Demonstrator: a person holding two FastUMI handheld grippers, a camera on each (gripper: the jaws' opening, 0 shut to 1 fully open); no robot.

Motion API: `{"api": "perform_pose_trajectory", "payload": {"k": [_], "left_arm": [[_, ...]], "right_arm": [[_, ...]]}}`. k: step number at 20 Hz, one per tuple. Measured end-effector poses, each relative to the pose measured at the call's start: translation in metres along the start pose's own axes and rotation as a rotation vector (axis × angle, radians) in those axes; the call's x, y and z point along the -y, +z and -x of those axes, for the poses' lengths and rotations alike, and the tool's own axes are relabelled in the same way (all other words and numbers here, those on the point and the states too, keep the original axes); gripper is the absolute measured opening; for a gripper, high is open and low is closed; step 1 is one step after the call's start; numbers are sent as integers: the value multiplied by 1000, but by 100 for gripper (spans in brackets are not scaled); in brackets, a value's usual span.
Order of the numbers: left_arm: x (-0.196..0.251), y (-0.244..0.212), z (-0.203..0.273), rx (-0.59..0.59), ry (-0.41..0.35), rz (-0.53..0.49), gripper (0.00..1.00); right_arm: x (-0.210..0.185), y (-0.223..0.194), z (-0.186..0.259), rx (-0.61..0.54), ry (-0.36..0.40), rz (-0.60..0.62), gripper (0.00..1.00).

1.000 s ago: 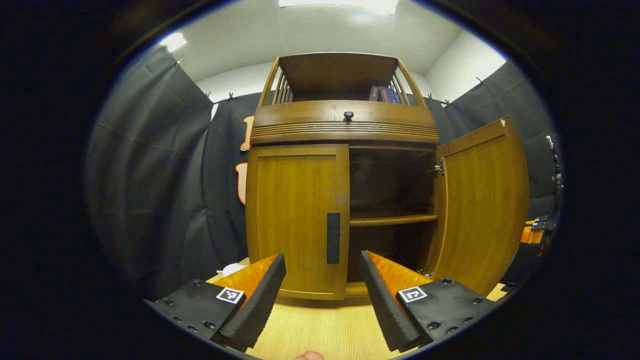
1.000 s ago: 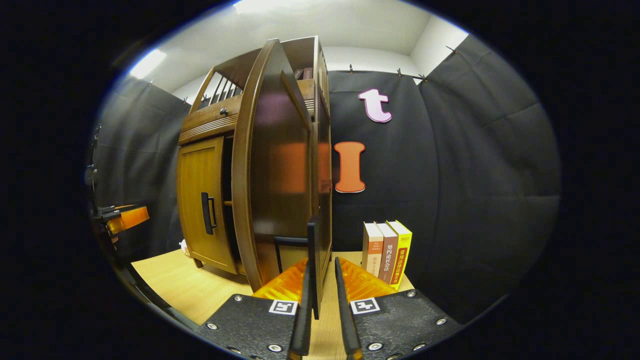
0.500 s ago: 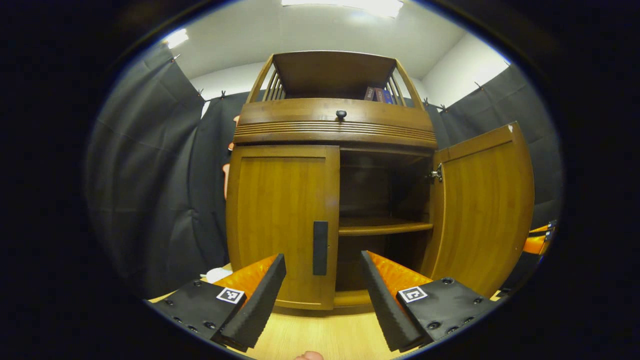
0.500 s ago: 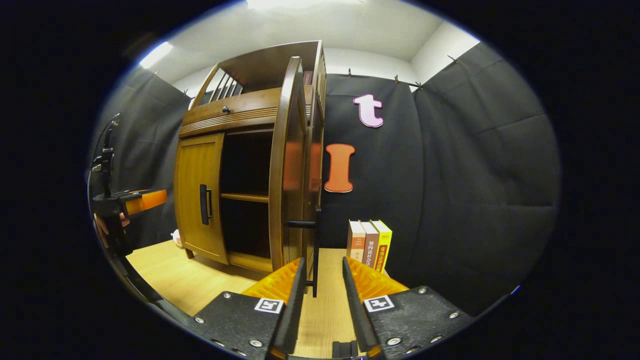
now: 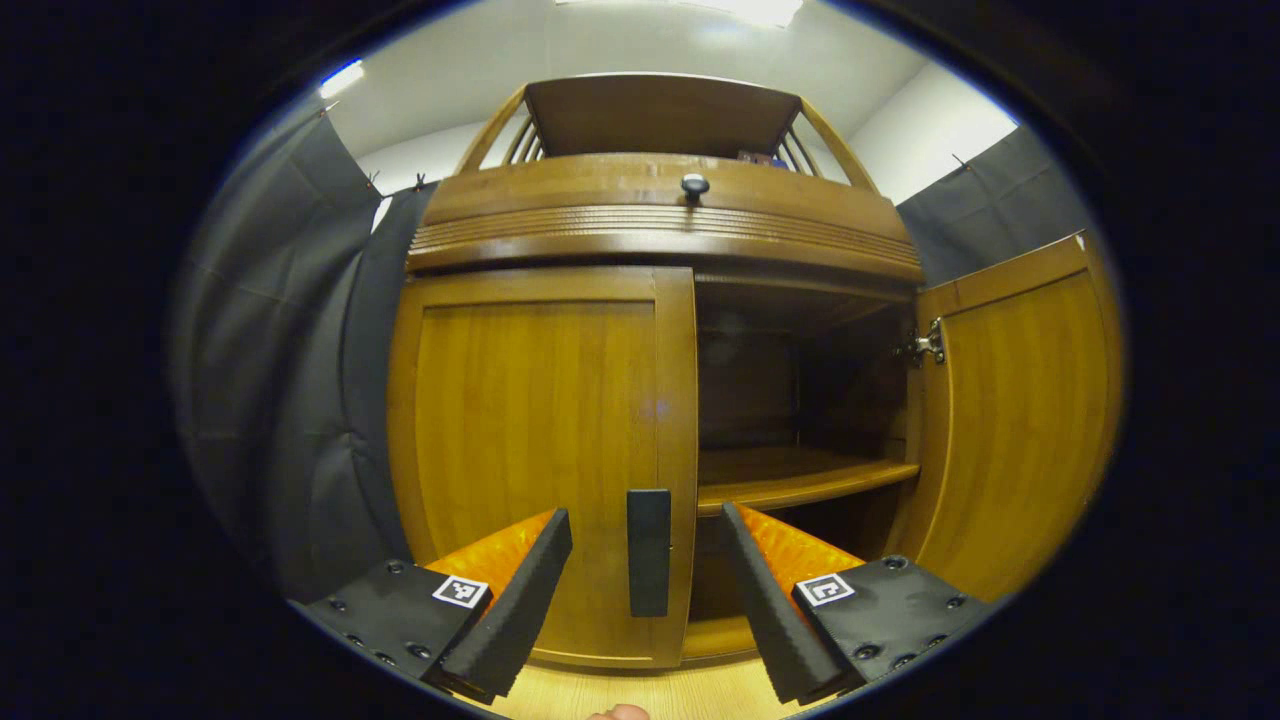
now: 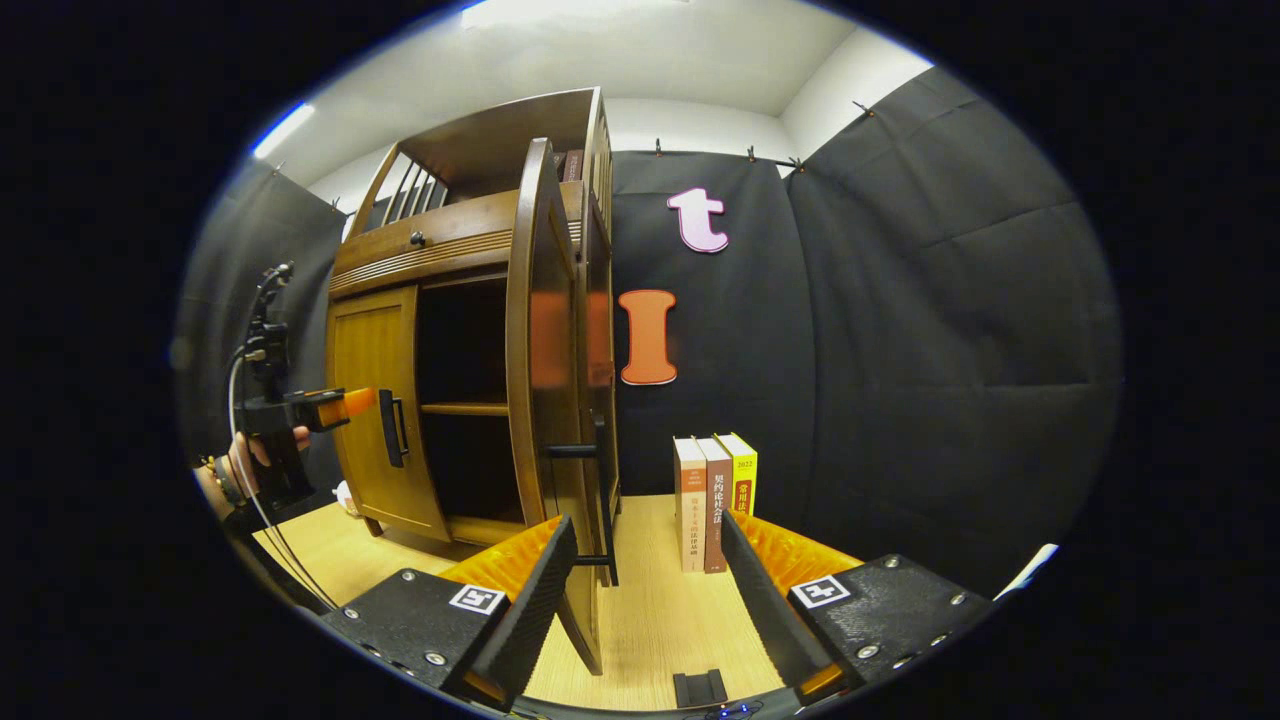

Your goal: Open the right door of the double-door shoe cabinet with the right hand, and open the left door with the left hand.

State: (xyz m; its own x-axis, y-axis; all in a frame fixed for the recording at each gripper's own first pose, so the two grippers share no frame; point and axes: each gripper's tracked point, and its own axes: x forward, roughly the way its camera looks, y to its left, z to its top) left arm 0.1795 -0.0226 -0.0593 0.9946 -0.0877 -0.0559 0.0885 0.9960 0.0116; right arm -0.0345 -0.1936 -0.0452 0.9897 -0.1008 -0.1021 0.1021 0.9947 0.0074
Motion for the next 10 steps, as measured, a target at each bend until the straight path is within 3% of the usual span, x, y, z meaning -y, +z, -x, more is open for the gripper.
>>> {"api": "perform_pose_trajectory", "payload": {"k": [2,10], "left_arm": [[4,-18,-20,-43,-15,11,98],[-14,-52,-59,-89,18,16,98]], "right_arm": [[2,5,4,9,-9,0,89],[6,23,14,25,-35,29,89]]}}
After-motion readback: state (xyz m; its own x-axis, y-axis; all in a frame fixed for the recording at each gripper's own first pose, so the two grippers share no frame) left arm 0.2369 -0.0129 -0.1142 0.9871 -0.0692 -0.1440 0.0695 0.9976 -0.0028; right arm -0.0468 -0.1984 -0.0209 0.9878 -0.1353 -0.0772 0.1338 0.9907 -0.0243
